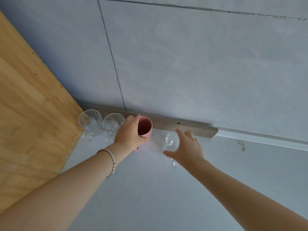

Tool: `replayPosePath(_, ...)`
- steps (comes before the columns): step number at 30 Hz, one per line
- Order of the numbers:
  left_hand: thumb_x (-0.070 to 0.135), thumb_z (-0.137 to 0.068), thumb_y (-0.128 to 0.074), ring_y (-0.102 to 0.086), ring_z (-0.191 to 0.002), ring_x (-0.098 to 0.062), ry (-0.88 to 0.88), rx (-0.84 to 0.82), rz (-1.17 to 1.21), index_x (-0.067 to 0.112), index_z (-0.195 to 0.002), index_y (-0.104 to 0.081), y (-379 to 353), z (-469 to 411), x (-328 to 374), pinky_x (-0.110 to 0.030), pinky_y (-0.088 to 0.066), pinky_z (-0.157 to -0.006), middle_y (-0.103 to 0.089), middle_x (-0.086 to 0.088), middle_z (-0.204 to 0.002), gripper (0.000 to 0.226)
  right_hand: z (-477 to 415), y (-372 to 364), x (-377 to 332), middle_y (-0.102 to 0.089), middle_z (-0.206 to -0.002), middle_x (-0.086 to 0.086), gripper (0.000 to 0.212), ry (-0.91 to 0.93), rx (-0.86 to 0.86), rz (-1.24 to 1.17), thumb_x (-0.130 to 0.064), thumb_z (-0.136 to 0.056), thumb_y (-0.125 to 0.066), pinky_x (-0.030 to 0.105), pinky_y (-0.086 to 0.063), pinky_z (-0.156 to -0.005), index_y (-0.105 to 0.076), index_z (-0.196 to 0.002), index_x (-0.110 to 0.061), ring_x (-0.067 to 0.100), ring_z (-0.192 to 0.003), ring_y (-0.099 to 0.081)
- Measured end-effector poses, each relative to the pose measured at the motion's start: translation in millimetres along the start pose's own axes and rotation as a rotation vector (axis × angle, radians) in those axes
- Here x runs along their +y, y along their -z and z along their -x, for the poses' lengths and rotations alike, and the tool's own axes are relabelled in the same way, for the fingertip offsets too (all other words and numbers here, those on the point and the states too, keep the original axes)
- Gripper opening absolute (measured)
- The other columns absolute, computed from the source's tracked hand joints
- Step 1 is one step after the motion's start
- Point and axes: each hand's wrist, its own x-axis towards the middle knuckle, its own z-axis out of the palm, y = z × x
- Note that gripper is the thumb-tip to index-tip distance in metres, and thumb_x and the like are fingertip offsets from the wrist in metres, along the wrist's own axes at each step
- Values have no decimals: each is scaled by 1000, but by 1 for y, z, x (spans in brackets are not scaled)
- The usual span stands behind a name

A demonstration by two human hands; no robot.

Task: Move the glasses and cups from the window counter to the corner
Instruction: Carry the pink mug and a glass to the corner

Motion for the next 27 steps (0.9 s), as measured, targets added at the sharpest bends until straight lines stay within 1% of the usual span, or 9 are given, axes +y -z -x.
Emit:
replayPosePath(2, 19, -74, -75, -64, -99, -33, -11, -25, 12, 16, -140, -35, 2, 2, 0, -40, -60, -69, -39, -6, -135, 77, -13, -5, -10, -41, -135, 5, 84, -26, 9, -28, -50, -71, -73, 36, -48, -94, -31, -139, -24, 28, -119, -50)
replayPosePath(6, 14, -74, -75, -55, -112, -31, -37, -42, 31, 14, -143, -32, 4, 3, 0, -40, -61, -67, -37, -6, -139, 81, -26, -13, -23, -35, -140, 7, 88, -56, 37, -106, -44, -74, -74, 37, -45, -97, -25, -143, -20, 31, -125, -42)
replayPosePath(11, 14, -75, -74, -49, -121, -27, -25, -48, 20, 15, -145, -27, -2, 1, -4, -38, -59, -77, -33, -4, -142, 84, -33, -23, -28, -31, -140, 10, 90, -57, 51, -205, -29, -75, -75, 35, -43, -99, -21, -145, -16, 30, -127, -37)
replayPosePath(15, 17, -80, -71, -40, -133, -29, -30, -68, -61, 12, -147, -23, 1, 1, 2, -36, -53, -94, -21, -5, -153, 82, -27, -22, -30, -27, -146, 11, 101, -62, 30, -189, -38, -76, -74, 36, -43, -102, -8, -148, -14, 29, -131, -37)
replayPosePath(17, 20, -83, -68, -34, -137, -32, -52, -44, -161, 11, -144, -29, 6, 10, 11, -39, -50, -99, -19, -10, -155, 72, -14, -18, -24, -30, -145, 10, 101, -92, 8, -210, -47, -78, -68, 37, -45, -99, -4, -149, -13, 29, -128, -44)
replayPosePath(19, 20, -78, -72, -40, -133, -38, -150, 59, -285, 6, -134, -45, 6, 21, 18, -44, -49, -99, -32, -21, -148, 64, 5, -12, -10, -37, -141, 9, 86, -93, -52, -158, -51, -83, -59, 37, -46, -97, -14, -146, -13, 28, -123, -50)
replayPosePath(21, 13, -67, -80, -56, -115, -43, -261, 127, -361, 0, -116, -59, 1, 33, 26, -48, -54, -90, -54, -24, -126, 55, 29, -6, 14, -46, -137, 7, 64, -58, -169, -40, -46, -88, -52, 36, -44, -99, -32, -140, -14, 26, -123, -51)
replayPosePath(23, 15, -78, -68, -58, -111, -35, -266, 29, -328, 4, -118, -57, -3, 54, 50, -45, -52, -90, -57, -14, -120, 44, 55, 2, 43, -54, -133, 4, 46, -37, -246, 20, -40, -91, -50, 33, -42, -100, -47, -131, -18, 23, -122, -52)
replayPosePath(27, 28, -92, -48, -58, -113, -24, -172, -447, -320, 18, -132, -42, -40, 97, 103, -33, -45, -93, -57, -4, -126, 42, 116, 25, 117, -57, -129, 2, 38, -86, -280, 8, -34, -92, -48, 32, -41, -100, -52, -127, -21, 20, -121, -52)
